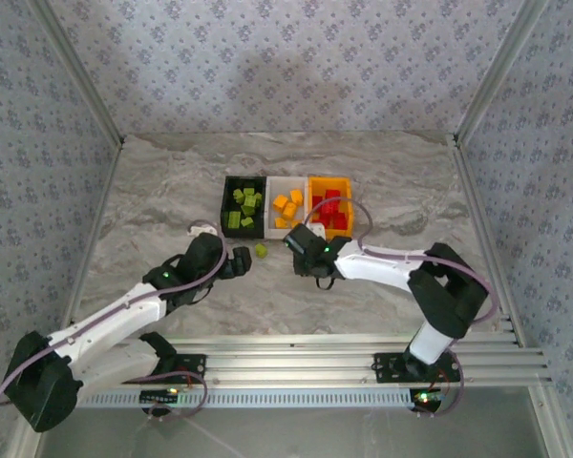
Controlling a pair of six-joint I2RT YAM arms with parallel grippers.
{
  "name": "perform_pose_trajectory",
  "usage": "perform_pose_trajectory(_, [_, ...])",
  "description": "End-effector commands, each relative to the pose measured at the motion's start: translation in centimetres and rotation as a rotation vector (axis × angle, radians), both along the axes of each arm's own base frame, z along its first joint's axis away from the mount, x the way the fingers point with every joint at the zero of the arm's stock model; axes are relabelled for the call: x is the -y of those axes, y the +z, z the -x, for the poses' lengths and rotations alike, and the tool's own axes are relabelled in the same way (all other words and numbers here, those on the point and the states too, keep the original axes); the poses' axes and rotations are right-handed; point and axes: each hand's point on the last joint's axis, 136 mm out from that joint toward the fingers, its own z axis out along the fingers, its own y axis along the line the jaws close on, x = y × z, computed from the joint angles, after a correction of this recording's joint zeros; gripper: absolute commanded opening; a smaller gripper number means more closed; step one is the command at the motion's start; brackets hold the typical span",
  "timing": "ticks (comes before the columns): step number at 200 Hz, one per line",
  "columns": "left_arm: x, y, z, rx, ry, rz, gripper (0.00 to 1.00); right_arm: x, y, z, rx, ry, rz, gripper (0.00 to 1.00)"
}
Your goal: Sort the legos into containers by color
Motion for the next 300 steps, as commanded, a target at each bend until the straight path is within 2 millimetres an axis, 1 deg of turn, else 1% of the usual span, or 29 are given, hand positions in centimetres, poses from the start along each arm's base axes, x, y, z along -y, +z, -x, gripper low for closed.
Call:
perform_pose_trajectory(1, [0.9,0.8,-0.8,0.008,-0.027,-0.002,0.99,-1.0,5.6,-3.9,0.123,0.024,-0.084,0.37])
perform_pose_trajectory(15, [1.4,0.4,-1.1,-0.001,-0.034,0.007,0.99,-1.2,6.3,-6.0,0.126,-0.003,-0.122,0.38])
perform_pose_trajectory(19, [1.5,0.4,-1.1,-0.003,-0.036,0.01,1.0,-1.3,6.5,-6.6,0.138,0.022,-0.113,0.38])
perform_pose_trajectory(24, [1.6,0.2,-1.2,-0.004,-0.036,0.014,0.99,-1.4,6.1,-7.2,0.133,0.029,-0.111,0.39])
perform_pose_trajectory(26, [1.7,0.3,-1.3,-0.002,-0.039,0.016,0.99,-1.8,6.8,-7.9,0.147,0.03,-0.124,0.39])
perform_pose_trajectory(35, [2.1,0.1,-1.4,-0.001,-0.048,0.024,0.99,-2.4,7.2,-9.3,0.149,0.042,-0.142,0.39])
perform_pose_trajectory(42, [2.4,0.0,-1.5,-0.001,-0.059,0.029,0.99,-2.8,6.9,-10.4,0.141,0.05,-0.14,0.4])
perform_pose_trajectory(45, [2.5,0.0,-1.6,0.0,-0.063,0.031,0.99,-2.9,7.1,-10.9,0.146,0.05,-0.144,0.4])
perform_pose_trajectory(64, [3.4,-0.6,-1.9,-0.009,-0.099,0.032,0.98,-3.4,6.9,-13.4,0.157,0.05,-0.135,0.41])
perform_pose_trajectory(81, [4.1,-1.3,-2.2,-0.019,-0.12,0.026,0.98,-3.8,7.5,-15.3,0.18,0.05,-0.14,0.43])
perform_pose_trajectory(86, [4.3,-1.5,-2.3,-0.021,-0.127,0.025,0.97,-3.9,7.8,-15.7,0.189,0.054,-0.146,0.45])
perform_pose_trajectory(91, [4.4,-1.8,-2.4,-0.026,-0.131,0.02,0.97,-4.1,8.0,-16.1,0.194,0.06,-0.151,0.49])
perform_pose_trajectory(101, [4.7,-2.2,-2.7,-0.031,-0.133,0.018,0.97,-4.3,8.5,-16.5,0.202,0.061,-0.154,0.67])
perform_pose_trajectory(107, [4.9,-2.6,-2.8,-0.037,-0.139,0.014,0.97,-4.2,8.9,-16.7,0.208,0.057,-0.154,0.73])
perform_pose_trajectory(122, [5.4,-3.5,-3.2,-0.05,-0.146,0.004,0.96,-4.1,10.2,-16.5,0.233,0.052,-0.165,0.78])
perform_pose_trajectory(149, [6.1,-4.7,-4.1,-0.065,-0.149,-0.009,0.93,-3.1,12.2,-15.0,0.28,0.043,-0.192,0.8])
perform_pose_trajectory(163, [6.3,-5.4,-4.7,-0.07,-0.136,-0.024,0.91,-2.4,12.6,-14.0,0.292,0.036,-0.197,0.8])
perform_pose_trajectory(168, [6.3,-5.6,-4.9,-0.073,-0.132,-0.029,0.91,-2.2,13.1,-13.7,0.3,0.034,-0.204,0.8])
perform_pose_trajectory(170, [6.4,-5.8,-5.0,-0.074,-0.132,-0.033,0.91,-2.1,12.9,-13.4,0.298,0.035,-0.204,0.8])
perform_pose_trajectory(209, [8.1,-7.3,-6.8,-0.055,-0.156,-0.032,0.88,-0.3,13.7,-10.8,0.324,0.014,-0.23,0.81])
perform_pose_trajectory(217, [8.4,-7.5,-7.1,-0.053,-0.16,-0.036,0.85,0.1,13.7,-10.3,0.326,0.008,-0.231,0.8])
perform_pose_trajectory(223, [8.4,-7.8,-7.2,-0.056,-0.163,-0.042,0.84,0.3,14.5,-10.2,0.341,0.002,-0.242,0.81])
perform_pose_trajectory(225, [8.5,-7.9,-7.3,-0.057,-0.163,-0.044,0.83,0.6,13.6,-9.8,0.325,0.002,-0.231,0.81])
perform_pose_trajectory(227, [8.5,-8.0,-7.3,-0.058,-0.164,-0.046,0.82,0.8,13.4,-9.6,0.322,0.001,-0.228,0.81])
perform_pose_trajectory(262, [8.4,-9.0,-7.3,-0.06,-0.172,-0.065,0.68,2.4,13.5,-8.3,0.332,-0.026,-0.232,0.81])
perform_pose_trajectory(273, [8.5,-9.0,-7.1,-0.058,-0.179,-0.056,0.61,2.7,13.5,-8.0,0.336,-0.033,-0.238,0.81])
perform_pose_trajectory(288, [8.7,-8.9,-6.9,-0.056,-0.189,-0.045,0.55,3.2,13.3,-7.7,0.336,-0.049,-0.237,0.81])
perform_pose_trajectory(300, [8.6,-8.6,-6.6,-0.052,-0.19,-0.042,0.46,3.6,13.1,-7.5,0.335,-0.056,-0.235,0.8])
